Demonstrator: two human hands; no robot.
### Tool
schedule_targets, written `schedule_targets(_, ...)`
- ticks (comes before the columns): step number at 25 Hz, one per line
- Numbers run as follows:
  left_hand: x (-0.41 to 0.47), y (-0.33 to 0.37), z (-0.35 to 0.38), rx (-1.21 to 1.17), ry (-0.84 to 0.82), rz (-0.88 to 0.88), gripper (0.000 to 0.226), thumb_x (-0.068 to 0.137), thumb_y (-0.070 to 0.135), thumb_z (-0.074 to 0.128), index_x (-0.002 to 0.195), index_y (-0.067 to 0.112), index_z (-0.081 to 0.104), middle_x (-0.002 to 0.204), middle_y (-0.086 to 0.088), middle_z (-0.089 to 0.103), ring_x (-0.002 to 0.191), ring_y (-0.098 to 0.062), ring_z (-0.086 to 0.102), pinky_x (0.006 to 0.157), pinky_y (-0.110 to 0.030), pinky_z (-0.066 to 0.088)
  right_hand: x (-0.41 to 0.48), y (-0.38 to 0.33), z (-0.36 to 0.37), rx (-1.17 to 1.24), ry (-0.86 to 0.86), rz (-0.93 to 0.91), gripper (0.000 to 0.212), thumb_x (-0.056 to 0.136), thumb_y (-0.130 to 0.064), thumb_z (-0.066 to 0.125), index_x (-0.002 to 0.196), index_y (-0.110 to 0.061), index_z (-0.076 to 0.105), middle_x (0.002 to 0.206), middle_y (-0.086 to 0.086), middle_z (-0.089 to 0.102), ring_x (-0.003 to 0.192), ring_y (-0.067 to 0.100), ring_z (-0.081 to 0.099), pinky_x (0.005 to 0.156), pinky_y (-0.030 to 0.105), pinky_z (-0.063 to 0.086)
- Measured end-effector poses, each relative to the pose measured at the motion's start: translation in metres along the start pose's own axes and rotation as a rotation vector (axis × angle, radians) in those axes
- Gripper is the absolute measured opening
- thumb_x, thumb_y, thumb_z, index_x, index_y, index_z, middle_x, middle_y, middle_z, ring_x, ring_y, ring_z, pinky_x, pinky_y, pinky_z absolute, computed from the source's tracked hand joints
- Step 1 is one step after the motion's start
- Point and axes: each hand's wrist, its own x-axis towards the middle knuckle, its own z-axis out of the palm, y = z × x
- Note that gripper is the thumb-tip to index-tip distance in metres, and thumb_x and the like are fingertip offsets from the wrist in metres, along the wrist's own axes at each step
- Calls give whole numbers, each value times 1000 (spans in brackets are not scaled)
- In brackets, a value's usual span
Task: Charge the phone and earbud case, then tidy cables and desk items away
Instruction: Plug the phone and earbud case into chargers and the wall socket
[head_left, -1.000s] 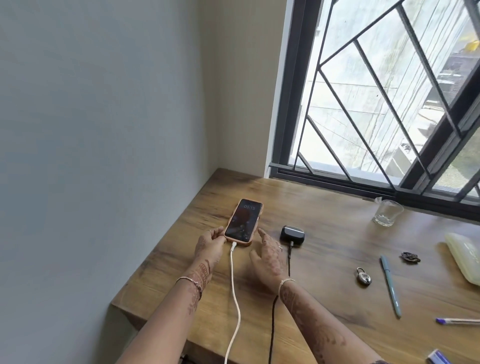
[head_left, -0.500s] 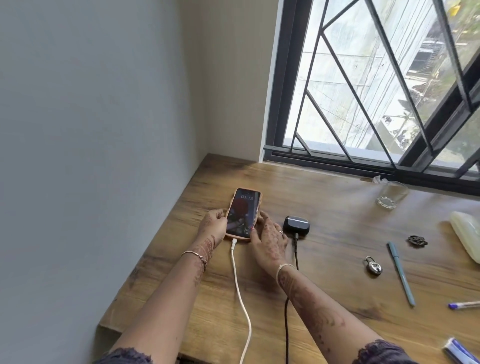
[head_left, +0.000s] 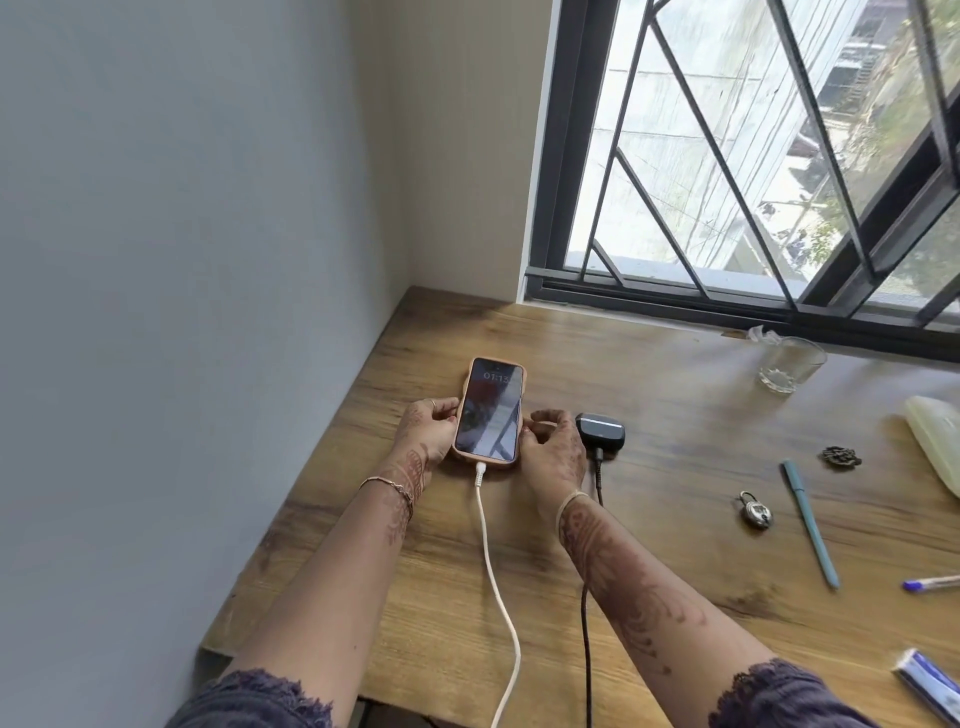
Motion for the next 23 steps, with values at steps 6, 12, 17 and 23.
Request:
schedule_targets(6,3,-5,-4,-83,-62,-20,33,87,-9,56,119,-4,61,110,-16,66,87,-13,60,66,-6,50,2,3,4,154,39,39,24,81,-11,69,81,-29,52,86,-6,67,91,15,67,84,24,49)
schedule_targets(12,3,-10,-11,-163,-121,4,37,86,-15,52,122,-6,57,111,-18,64,94,-18,61,90,-26,50,5,10,10,367,-10,62,25,77,-5,72,81,-24,57,88,3,70,85,19,68,87,43,56)
schedule_targets(17,0,-18,-12,-248,-142,44,38,87,-16,51,123,-6,55,106,-13,65,88,-10,62,76,-12,53,6,14,9,450,-48,79,22,76,-4,73,86,-19,61,94,11,72,93,26,70,88,48,56)
schedule_targets(23,-6,-26,-17,-392,-154,82,38,85,-13,56,120,2,60,115,-14,66,106,-19,63,92,-27,52,3,11,1,672,-160,145,25,75,7,72,92,-9,65,103,21,71,96,28,70,85,42,58)
